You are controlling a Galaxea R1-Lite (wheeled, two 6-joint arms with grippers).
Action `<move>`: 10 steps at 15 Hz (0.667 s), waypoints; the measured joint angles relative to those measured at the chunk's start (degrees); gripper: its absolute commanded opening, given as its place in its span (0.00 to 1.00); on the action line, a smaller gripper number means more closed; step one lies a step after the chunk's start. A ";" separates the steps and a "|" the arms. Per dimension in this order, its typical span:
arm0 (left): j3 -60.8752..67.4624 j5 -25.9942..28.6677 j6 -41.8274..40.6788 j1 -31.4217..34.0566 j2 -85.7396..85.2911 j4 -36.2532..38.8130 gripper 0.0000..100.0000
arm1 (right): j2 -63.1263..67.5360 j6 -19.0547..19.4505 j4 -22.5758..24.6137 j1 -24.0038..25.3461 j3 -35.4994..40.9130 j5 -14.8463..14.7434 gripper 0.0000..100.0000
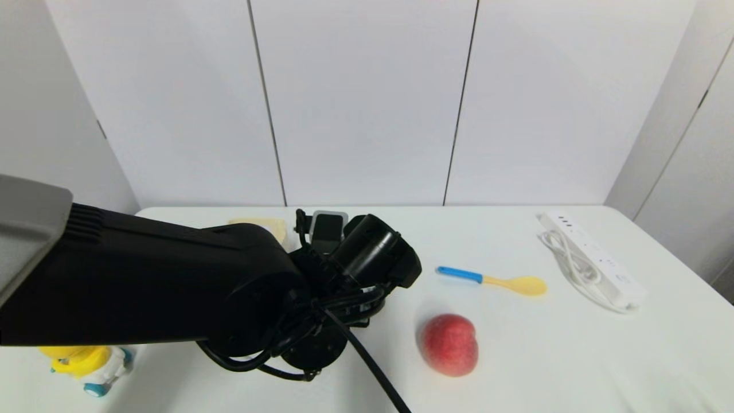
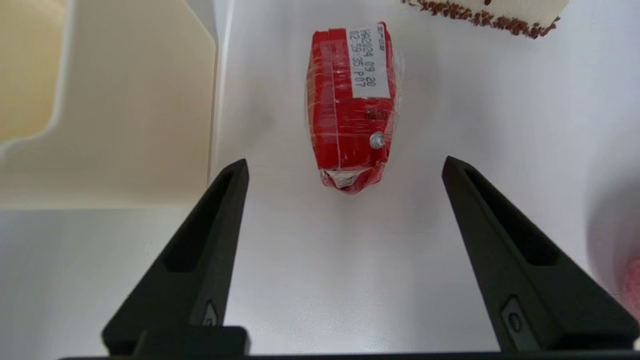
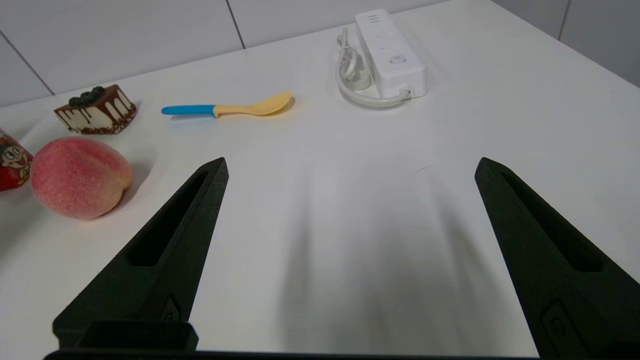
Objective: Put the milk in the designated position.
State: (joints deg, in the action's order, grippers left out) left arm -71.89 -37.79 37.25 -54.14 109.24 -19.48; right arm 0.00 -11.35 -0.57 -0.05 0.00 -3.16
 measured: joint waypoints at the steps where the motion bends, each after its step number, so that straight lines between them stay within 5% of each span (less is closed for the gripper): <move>1: 0.00 0.04 -0.05 0.00 -0.48 -0.06 1.00 | 0.00 -0.02 -0.02 0.00 0.00 0.00 1.00; 10: 0.43 0.22 -0.35 -0.60 -8.44 -0.52 1.00 | 0.00 -0.02 -0.02 -0.02 0.00 0.02 1.00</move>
State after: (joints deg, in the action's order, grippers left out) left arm -71.46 -37.57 36.90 -54.74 100.80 -20.00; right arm 0.00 -11.37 -0.60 -0.07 0.00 -3.13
